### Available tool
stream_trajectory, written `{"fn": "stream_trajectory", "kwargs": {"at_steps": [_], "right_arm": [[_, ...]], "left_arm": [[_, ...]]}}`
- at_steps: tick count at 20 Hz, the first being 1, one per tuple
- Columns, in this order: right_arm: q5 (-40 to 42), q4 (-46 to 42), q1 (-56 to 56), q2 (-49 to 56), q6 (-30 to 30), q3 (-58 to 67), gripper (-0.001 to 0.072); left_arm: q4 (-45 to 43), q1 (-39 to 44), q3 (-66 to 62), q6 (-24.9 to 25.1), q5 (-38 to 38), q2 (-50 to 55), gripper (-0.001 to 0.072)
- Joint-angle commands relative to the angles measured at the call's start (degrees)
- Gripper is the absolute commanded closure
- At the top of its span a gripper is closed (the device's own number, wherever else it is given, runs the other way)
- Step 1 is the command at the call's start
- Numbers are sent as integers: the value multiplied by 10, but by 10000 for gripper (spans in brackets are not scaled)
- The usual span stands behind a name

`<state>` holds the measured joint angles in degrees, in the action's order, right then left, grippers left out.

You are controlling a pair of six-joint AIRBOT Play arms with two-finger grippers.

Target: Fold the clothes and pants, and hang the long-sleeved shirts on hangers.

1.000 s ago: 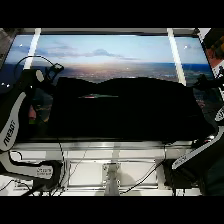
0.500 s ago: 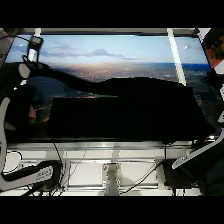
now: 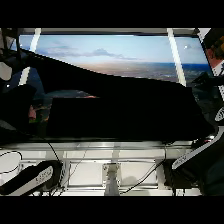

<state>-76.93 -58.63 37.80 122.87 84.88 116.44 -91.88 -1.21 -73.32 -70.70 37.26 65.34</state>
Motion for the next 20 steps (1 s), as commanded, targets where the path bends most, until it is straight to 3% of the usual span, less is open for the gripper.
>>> {"fn": "stream_trajectory", "kwargs": {"at_steps": [1,8,10,12,13,18,20], "right_arm": [[-12,-3,-10,26,-5,-1,299],[-11,1,-11,35,-15,-1,304],[-16,13,-11,35,-24,-1,378],[-22,27,-10,35,-36,-1,639],[-29,30,-10,35,-36,-1,698],[-30,23,5,24,-30,1,703],[-17,7,22,9,1,1,704]], "left_arm": [[0,0,0,-1,-1,2,703],[5,2,0,-1,1,4,703],[6,2,0,-1,5,4,703],[6,2,0,-1,5,4,703],[6,2,0,-7,5,4,703],[6,2,0,-77,9,12,703],[6,2,0,-103,15,33,703]]}}
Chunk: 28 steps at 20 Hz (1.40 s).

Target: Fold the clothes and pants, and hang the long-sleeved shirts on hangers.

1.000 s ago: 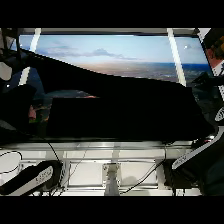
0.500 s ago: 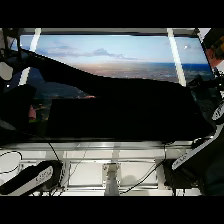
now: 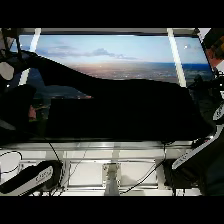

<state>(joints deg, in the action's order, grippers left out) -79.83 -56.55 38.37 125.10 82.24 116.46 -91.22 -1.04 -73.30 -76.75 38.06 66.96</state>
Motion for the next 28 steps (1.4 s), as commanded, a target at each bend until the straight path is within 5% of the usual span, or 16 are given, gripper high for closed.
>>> {"fn": "stream_trajectory", "kwargs": {"at_steps": [1,7,11,13,17,28], "right_arm": [[20,-22,25,-21,41,1,705],[60,-23,52,-51,82,1,703],[41,-21,42,-50,82,1,677],[31,-21,36,-50,81,1,483],[-7,-10,22,-44,5,1,369],[-80,51,-2,23,-55,-1,362]], "left_arm": [[-1,0,0,-61,7,32,703],[-3,5,0,-81,-5,126,703],[-3,6,0,-81,-108,148,703],[-3,9,0,-84,-139,151,703],[-3,16,0,-88,-118,150,703],[-3,35,0,-88,-82,150,703]]}}
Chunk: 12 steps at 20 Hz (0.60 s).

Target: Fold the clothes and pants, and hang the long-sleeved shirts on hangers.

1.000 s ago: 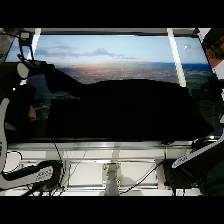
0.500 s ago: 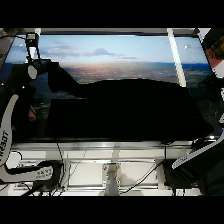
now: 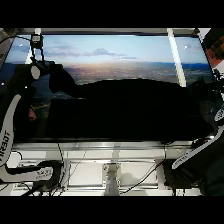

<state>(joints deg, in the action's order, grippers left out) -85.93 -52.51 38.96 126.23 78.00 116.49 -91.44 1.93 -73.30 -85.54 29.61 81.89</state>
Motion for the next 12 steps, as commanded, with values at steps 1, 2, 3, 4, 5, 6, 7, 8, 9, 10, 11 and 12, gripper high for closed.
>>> {"fn": "stream_trajectory", "kwargs": {"at_steps": [1,2,3,4,5,6,7,8,9,10,11,12], "right_arm": [[-21,11,-9,14,-12,-1,361],[-24,15,-11,14,-12,-1,363],[-30,26,-12,14,-12,-1,383],[-35,35,-12,14,-12,-1,402],[-40,36,-12,14,-12,-1,402],[-46,33,-12,14,-13,-1,401],[-47,30,-12,14,-12,-1,400],[-46,30,-12,14,-13,-1,389],[-42,30,-12,14,-19,-1,369],[-35,31,-12,13,-33,-1,369],[-25,31,-12,13,-45,-1,369],[-17,32,-12,13,-55,-1,369]], "left_arm": [[0,6,0,0,3,0,703],[0,7,0,0,2,0,703],[0,9,0,0,2,0,703],[0,10,0,0,2,0,703],[0,10,0,0,2,0,703],[0,11,0,0,3,0,703],[0,11,0,0,3,0,703],[0,11,0,0,3,0,703],[0,11,0,0,3,0,703],[0,11,0,0,3,0,703],[0,11,0,0,3,0,703],[0,11,0,0,3,0,703]]}}
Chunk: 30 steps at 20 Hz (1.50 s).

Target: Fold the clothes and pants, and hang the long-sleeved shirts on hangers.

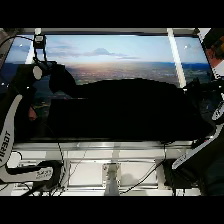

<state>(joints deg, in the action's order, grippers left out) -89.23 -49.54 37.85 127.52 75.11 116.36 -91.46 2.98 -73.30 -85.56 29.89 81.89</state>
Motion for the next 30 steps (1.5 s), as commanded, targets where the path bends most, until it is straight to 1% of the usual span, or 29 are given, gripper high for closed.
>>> {"fn": "stream_trajectory", "kwargs": {"at_steps": [1,5,7,8,10,11,13,16,20,22,24,26,27,30], "right_arm": [[20,2,0,0,-29,0,369],[35,2,0,0,-56,0,369],[28,4,-1,0,-56,0,372],[14,15,-1,1,-56,0,397],[-7,45,-1,1,-56,0,415],[-13,50,-2,1,-56,0,493],[-28,51,-6,1,-56,0,536],[-42,51,-7,1,-58,0,698],[-50,62,-7,1,-58,0,703],[-41,74,-3,-3,-56,8,704],[14,75,9,-25,-28,13,704],[92,74,34,-59,19,13,704],[125,69,48,-75,40,12,704],[170,30,77,-108,75,12,704]], "left_arm": [[0,0,0,0,0,0,703],[0,0,0,0,0,0,703],[0,0,0,0,0,0,703],[0,0,0,0,0,0,703],[0,0,0,0,0,0,703],[0,0,0,0,0,0,703],[0,0,0,0,0,0,703],[0,0,0,0,0,0,703],[0,0,0,0,0,0,703],[0,0,0,0,-1,0,703],[16,2,0,-18,-1,-2,703],[21,7,0,-37,-1,-16,703],[19,11,0,-37,0,-28,704],[18,20,0,-37,10,-67,705]]}}
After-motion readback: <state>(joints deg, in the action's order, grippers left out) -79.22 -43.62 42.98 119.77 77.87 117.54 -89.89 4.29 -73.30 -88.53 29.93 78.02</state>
